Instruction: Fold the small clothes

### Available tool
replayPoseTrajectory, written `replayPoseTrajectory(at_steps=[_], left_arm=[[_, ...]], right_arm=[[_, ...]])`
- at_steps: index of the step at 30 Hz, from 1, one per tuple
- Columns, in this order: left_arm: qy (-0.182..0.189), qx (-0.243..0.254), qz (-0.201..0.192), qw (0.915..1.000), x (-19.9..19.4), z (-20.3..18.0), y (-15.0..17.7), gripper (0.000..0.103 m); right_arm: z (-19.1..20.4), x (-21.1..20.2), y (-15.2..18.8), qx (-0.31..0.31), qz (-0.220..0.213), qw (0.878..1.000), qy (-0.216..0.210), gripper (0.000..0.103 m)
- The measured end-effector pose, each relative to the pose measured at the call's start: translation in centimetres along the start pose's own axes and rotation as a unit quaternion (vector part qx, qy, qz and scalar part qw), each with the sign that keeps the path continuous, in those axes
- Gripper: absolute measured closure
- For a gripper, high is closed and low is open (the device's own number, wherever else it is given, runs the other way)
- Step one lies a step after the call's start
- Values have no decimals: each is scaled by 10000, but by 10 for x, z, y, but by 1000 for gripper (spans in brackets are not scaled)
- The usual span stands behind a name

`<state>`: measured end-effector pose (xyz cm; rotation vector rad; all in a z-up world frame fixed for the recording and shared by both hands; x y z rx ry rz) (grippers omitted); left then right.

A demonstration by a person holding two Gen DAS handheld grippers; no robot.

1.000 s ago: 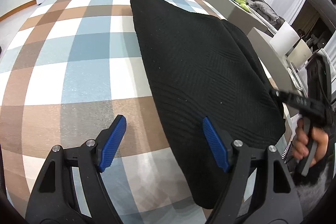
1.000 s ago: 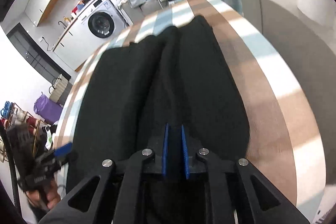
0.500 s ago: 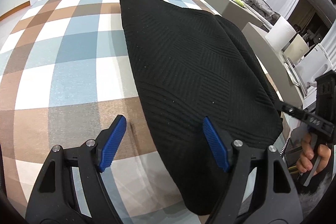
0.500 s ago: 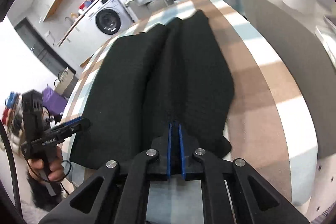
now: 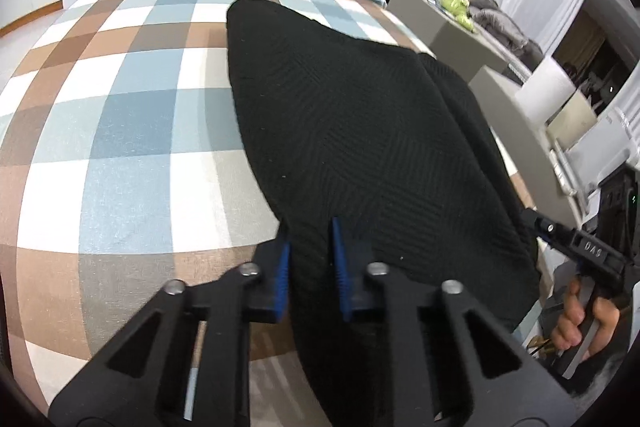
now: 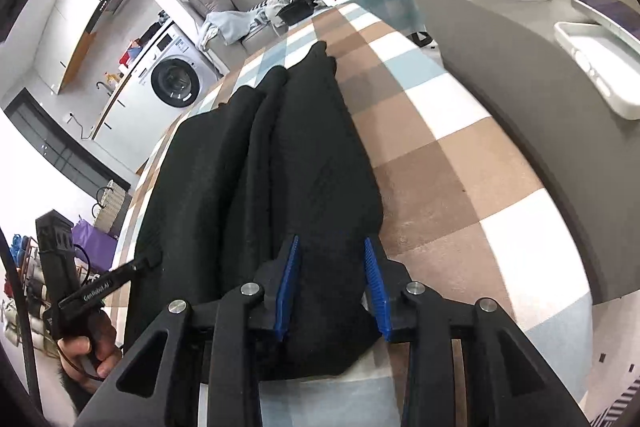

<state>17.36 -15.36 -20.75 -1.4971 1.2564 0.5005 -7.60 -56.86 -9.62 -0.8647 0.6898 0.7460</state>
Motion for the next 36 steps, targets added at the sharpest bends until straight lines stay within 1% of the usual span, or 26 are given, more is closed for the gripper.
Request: replayPoseTrajectory(at_steps=[3,6,7,8,10,13,15,16,17,18,20,23,25,30,32,34,35,36], left_arm=[[31,-177,-103,9998,-6,13,0,92],[-126,-290,-217,9993,-16,28,2,93],[-201,-348,-253,9989,-21,37,3,93],[-253,-382,-273,9986,-24,43,5,93],[-313,-530,-309,9976,-33,56,10,93],[-245,-703,-326,9967,-39,69,17,93],[-225,-713,-317,9967,-42,71,20,92],[-251,-675,-328,9969,-44,71,21,92],[-266,-657,-352,9969,-46,71,22,92],[-276,-644,-366,9969,-48,72,22,91],[-275,-657,-389,9967,-51,73,24,86],[-165,-769,-464,9958,-55,77,23,81],[-131,-806,-512,9953,-58,79,22,78],[-134,-821,-693,9941,-71,78,21,52],[-79,-820,-771,9936,-78,78,21,48],[-93,-808,-786,9936,-82,76,21,43],[-128,-799,-783,9936,-84,75,21,40],[-158,-784,-786,9937,-85,74,21,40]], right_arm=[[8,-3,-1,-174,4,9998,50,69],[18,-6,-3,-364,4,9993,86,69],[20,-5,-5,-405,1,9991,90,67],[22,-3,-7,-435,7,9990,109,65],[24,4,-9,-470,41,9988,134,65],[30,23,-7,-434,238,9988,34,65],[35,32,-6,-451,302,9985,-21,65],[40,35,-5,-518,342,9980,-86,69],[48,37,-3,-650,406,9968,-216,77],[54,37,-3,-778,399,9959,-237,77],[65,30,-5,-963,246,9950,-110,77],[72,16,-17,-817,-126,9962,-287,75],[80,16,-24,-887,-176,9952,-378,70],[100,40,-33,-1065,111,9938,-313,70],[108,57,-35,-1155,259,9925,-306,70],[109,82,-36,-1064,607,9922,-213,70],[108,88,-37,-1018,652,9924,-235,71],[109,94,-40,-1006,664,9924,-254,73]])
Point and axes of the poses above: each gripper's, at about its wrist camera, not at the fingertips, and x roughly the way its jaws point, z to its left, y to its underside, the point moved 7 cm from there along x, roughly the way its jaws point, and after that the axes turned 7 degrees about z, right-handed, at the moved point
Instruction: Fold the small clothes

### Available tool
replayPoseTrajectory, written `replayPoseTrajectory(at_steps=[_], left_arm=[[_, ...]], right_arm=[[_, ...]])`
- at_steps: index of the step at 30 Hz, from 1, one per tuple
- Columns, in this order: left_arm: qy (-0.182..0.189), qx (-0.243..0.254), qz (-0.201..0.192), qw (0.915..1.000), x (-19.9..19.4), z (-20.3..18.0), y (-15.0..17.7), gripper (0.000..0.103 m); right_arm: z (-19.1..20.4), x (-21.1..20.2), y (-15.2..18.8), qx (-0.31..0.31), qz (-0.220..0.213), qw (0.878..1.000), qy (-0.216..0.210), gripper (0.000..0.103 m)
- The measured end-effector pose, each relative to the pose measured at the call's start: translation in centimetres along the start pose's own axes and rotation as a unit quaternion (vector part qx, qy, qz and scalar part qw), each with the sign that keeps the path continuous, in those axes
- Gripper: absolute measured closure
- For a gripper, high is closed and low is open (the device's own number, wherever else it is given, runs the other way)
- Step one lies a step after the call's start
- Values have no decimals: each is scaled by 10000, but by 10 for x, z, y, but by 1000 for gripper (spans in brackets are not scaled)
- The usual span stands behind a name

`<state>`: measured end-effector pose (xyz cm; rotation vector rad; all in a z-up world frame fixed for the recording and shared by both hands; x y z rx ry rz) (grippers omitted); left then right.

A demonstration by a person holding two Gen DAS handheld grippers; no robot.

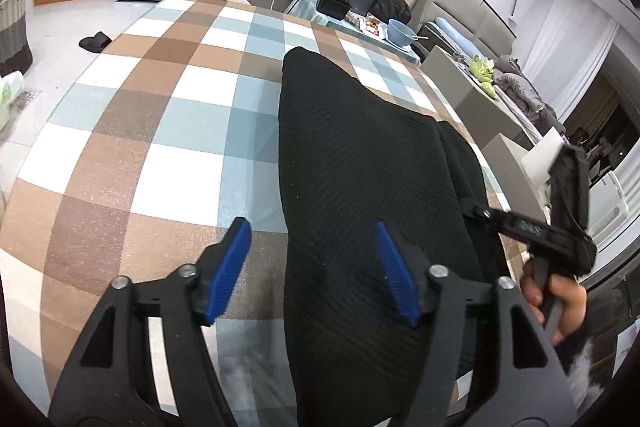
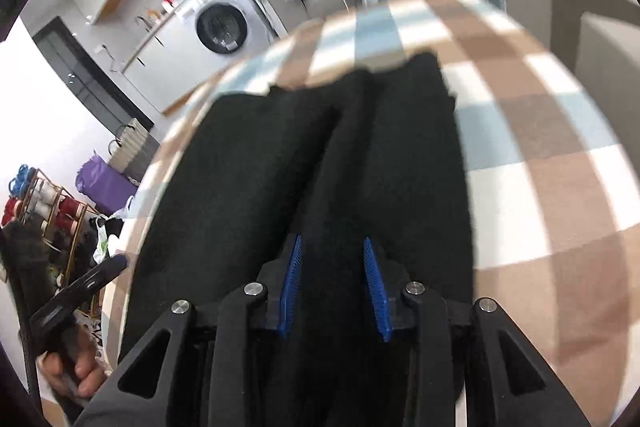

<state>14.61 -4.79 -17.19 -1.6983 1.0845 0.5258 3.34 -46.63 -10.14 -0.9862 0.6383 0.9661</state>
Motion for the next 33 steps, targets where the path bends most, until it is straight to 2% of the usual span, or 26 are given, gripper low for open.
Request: replayPoseTrajectory(at_steps=[4,6,8,11,14,16,19,21,23,25,27,29,33], left_arm=[[21,93,-27,10000,-4,-6,0,40],[-2,140,-38,9999,-5,-8,0,40],[-52,169,-28,9998,-3,-9,0,40],[-13,125,55,9999,4,-10,-1,40],[31,181,91,9998,9,-17,0,40],[17,256,101,9996,10,-21,1,39],[-15,319,150,9994,13,-22,4,39],[-10,278,188,9994,15,-21,4,40],[13,261,161,9995,14,-20,3,40],[11,267,128,9996,13,-18,1,40],[6,264,120,9996,13,-18,1,40],[26,261,144,9996,14,-19,1,40],[48,312,200,9993,17,-21,4,40]], right_arm=[[3,6,-22,-121,-79,9996,232,99],[14,-19,-29,-232,-572,9981,83,99],[22,-41,-28,-455,-908,9947,162,99],[12,-44,-25,-402,-917,9940,448,99],[-16,-24,-20,-7,-589,9962,641,99],[-26,-14,-15,196,-357,9977,551,98],[-29,-17,-12,179,-422,9982,377,98],[-24,-24,-14,100,-541,9981,261,99],[-8,-47,-16,-98,-970,9952,22,99],[4,-71,-19,-233,-1338,9907,11,99],[5,-79,-20,-247,-1444,9890,194,99],[-6,-68,-20,-173,-1247,9910,463,99],[-35,-34,-12,354,-546,9951,745,99]])
Point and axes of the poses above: each gripper's, at about its wrist camera, not at the fingertips, and x roughly the way its jaws point, z to its left, y to its underside, the point moved 7 cm from there along x, roughly the way its jaws point, and after that the axes turned 7 degrees about z, right-handed, at the moved point
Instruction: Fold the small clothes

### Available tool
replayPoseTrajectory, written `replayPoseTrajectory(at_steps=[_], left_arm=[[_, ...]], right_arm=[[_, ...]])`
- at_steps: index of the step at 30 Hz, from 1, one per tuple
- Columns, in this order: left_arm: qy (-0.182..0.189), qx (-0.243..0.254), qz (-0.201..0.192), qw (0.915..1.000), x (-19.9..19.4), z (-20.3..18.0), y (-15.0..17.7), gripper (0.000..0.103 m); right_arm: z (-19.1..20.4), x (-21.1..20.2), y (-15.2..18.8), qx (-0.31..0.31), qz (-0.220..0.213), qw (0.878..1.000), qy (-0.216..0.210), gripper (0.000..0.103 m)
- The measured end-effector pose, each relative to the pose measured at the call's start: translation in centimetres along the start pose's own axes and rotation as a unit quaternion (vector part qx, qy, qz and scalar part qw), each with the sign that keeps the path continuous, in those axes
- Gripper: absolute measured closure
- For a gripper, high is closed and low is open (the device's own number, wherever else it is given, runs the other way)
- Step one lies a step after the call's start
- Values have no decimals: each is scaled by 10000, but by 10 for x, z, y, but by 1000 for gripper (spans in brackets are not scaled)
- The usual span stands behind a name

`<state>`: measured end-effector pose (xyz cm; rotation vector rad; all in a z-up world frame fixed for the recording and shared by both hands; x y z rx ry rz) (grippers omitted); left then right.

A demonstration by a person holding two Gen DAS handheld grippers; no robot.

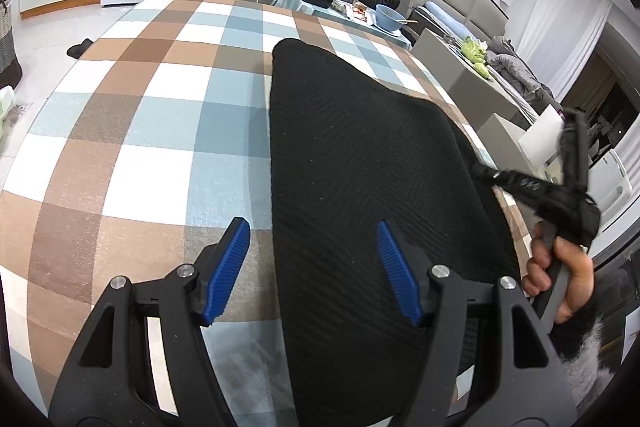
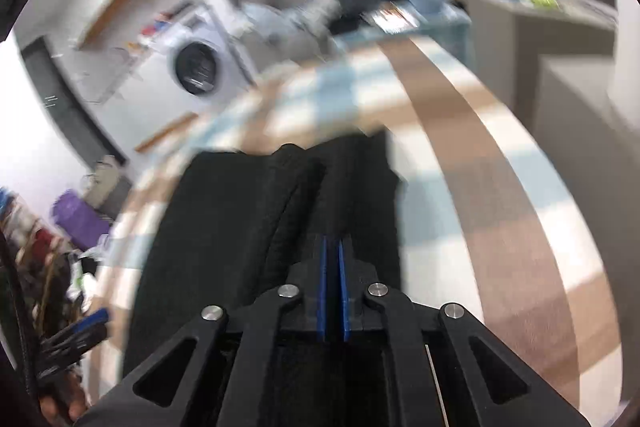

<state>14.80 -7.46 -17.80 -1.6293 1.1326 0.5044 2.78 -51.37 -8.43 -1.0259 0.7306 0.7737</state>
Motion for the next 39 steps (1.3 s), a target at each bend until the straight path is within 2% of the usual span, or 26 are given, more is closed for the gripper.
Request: replayPoseTrajectory(at_steps=[4,7,13,15,16,19,21,23,24,28,31,36,39], left_arm=[[-13,71,44,10000,1,-2,4,39],[9,91,129,9999,3,-4,6,40],[57,142,147,9998,5,-8,7,39],[99,132,171,9997,7,-10,7,40],[127,139,186,9997,8,-11,6,40],[165,242,167,9994,6,-17,6,40],[164,298,148,9993,4,-19,7,39],[157,301,173,9993,5,-19,9,39],[139,294,182,9993,5,-18,10,39],[129,208,191,9995,4,-13,13,40],[121,222,162,9996,2,-13,12,39],[160,264,130,9994,0,-17,12,39],[136,284,169,9994,1,-17,14,39]], right_arm=[[-1,-15,16,136,1,9981,-609,91],[-2,-24,43,133,213,9959,-866,90],[-7,-47,98,306,352,9912,-1242,90],[-4,-49,104,271,318,9906,-1306,90],[-2,-51,105,240,301,9906,-1309,95],[10,-77,100,-4,-134,9878,-1551,98],[10,-77,99,-109,-111,9922,-1239,98],[0,-60,105,-58,224,9972,-704,98],[-4,-52,110,11,366,9975,-606,98],[-6,-67,105,341,2,9952,-920,89],[7,-77,93,53,-178,9932,-1147,88],[41,-55,99,-486,395,9861,-1540,85],[48,-37,110,-728,684,9863,-1314,85]])
Point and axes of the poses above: each gripper's, at about its wrist camera, not at the fingertips, and x roughly the way its jaws point, z to its left, y to its underside, the point moved 7 cm from there along x, roughly the way its jaws point, and after that the axes turned 7 degrees about z, right-handed, at the moved point
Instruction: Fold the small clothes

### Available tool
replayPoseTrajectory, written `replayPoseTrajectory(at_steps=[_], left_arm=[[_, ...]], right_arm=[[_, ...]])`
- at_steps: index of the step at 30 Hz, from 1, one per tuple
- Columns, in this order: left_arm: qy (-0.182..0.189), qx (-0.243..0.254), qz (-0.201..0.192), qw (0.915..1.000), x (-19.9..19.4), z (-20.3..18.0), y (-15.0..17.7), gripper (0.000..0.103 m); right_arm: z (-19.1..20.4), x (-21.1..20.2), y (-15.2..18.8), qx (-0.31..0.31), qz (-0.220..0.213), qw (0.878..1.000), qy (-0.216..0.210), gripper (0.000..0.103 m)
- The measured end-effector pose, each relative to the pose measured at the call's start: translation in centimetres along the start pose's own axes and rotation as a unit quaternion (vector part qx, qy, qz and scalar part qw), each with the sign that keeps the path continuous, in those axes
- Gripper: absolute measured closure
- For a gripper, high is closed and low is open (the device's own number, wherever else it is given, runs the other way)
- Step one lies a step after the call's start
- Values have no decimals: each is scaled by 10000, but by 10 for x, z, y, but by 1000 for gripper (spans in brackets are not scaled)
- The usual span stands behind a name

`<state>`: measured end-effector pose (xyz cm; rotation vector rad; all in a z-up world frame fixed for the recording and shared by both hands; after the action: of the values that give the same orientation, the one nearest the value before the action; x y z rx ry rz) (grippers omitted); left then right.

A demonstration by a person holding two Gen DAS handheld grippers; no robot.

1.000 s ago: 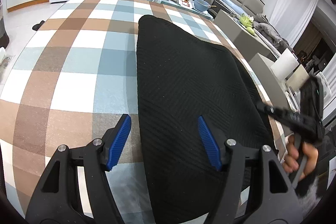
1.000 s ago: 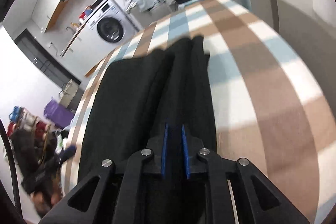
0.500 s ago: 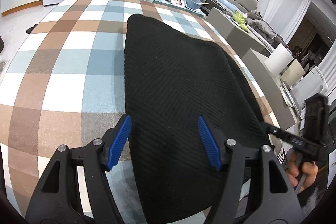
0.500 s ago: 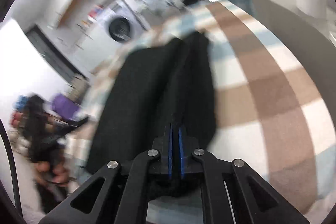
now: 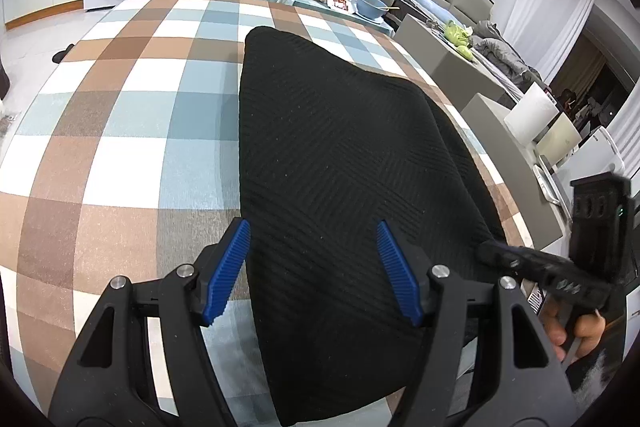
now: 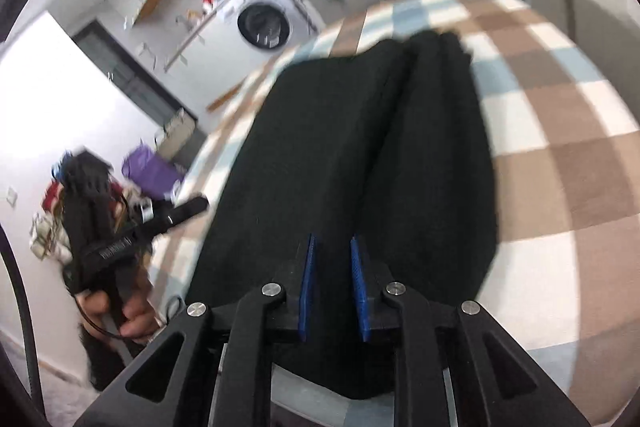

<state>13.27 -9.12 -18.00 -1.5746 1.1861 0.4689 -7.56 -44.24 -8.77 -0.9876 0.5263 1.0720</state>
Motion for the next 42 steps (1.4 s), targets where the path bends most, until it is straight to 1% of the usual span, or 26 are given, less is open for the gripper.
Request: replayPoseTrajectory(at_steps=[1,2,4,5,7,8,9,10,11,12,13,16,19,20,22,28,29,31,33,34,35,36,38,39,40,42], left_arm=[[-28,-2,26,10000,1,1,1,39],[-57,2,42,10000,1,2,2,39],[-85,5,68,9999,1,4,5,39],[-90,-4,91,9999,2,5,6,40],[-68,-36,146,9999,4,7,9,40],[-42,-48,179,9998,6,7,11,40],[-31,-42,207,9998,8,6,12,40],[-41,-7,230,9997,9,5,14,40],[-71,47,222,9997,8,3,15,40],[-100,92,192,9997,7,2,16,39],[-125,163,143,9997,5,1,16,39],[-118,252,94,9996,1,0,16,39],[-78,266,95,9996,0,2,14,40],[-78,280,98,9995,0,2,13,40],[-74,321,130,9994,1,1,12,39],[-67,447,193,9988,6,-6,10,39],[-59,462,189,9987,6,-8,10,39],[-36,478,176,9987,6,-11,11,39],[-43,475,178,9987,6,-11,11,39],[-60,475,164,9987,5,-11,11,39],[-75,472,151,9987,4,-11,11,39],[-92,462,145,9988,3,-10,12,39],[-125,425,126,9989,0,-6,11,39],[-135,408,128,9990,-1,-4,11,39],[-144,390,137,9990,-2,-3,12,39],[-159,371,141,9991,-2,-1,12,39]], right_arm=[[1,3,3,-88,26,9999,88,89],[3,1,3,-165,-8,9999,37,96],[13,-17,4,-376,-324,9984,-289,97],[14,-22,5,-422,-401,9977,-334,97],[5,-21,8,-393,-238,9989,13,97],[-3,-13,12,-318,-36,9992,258,97],[-7,-8,16,-227,46,9994,260,97],[-8,-11,17,-113,-51,9998,138,97],[-8,-17,18,-92,-83,9999,79,93],[-6,-23,18,-91,-174,9998,2,93],[-7,-32,17,-31,-351,9993,-77,92],[-30,-50,14,583,-785,9952,6,69],[-62,-54,17,1212,-868,9886,230,69],[-71,-53,23,1376,-827,9866,301,69],[-73,-52,30,1421,-795,9861,330,71],[-66,-41,30,1072,-710,9910,381,75],[-67,-38,30,1075,-682,9913,345,78],[-65,-33,26,1042,-696,9919,221,78],[-64,-31,25,1065,-746,9914,120,85],[-63,-30,23,1049,-808,9912,18,94],[-61,-31,23,1011,-855,9912,1,98],[-58,-35,22,986,-961,9905,-3,98],[-48,-51,21,866,-1288,9877,-196,99],[-47,-56,21,860,-1329,9871,-244,99],[-50,-56,22,925,-1273,9871,-299,99],[-59,-51,27,1086,-1040,9886,-74,99]])
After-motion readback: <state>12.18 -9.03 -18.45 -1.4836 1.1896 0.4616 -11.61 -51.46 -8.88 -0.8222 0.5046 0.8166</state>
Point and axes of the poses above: each gripper's, at about its wrist camera, not at the fingertips, and x roughly the way its jaws point, z to its left, y to its underside, the point moved 7 cm from there along x, roughly the way its jaws point, and after that the axes turned 7 degrees about z, right-handed, at the moved point
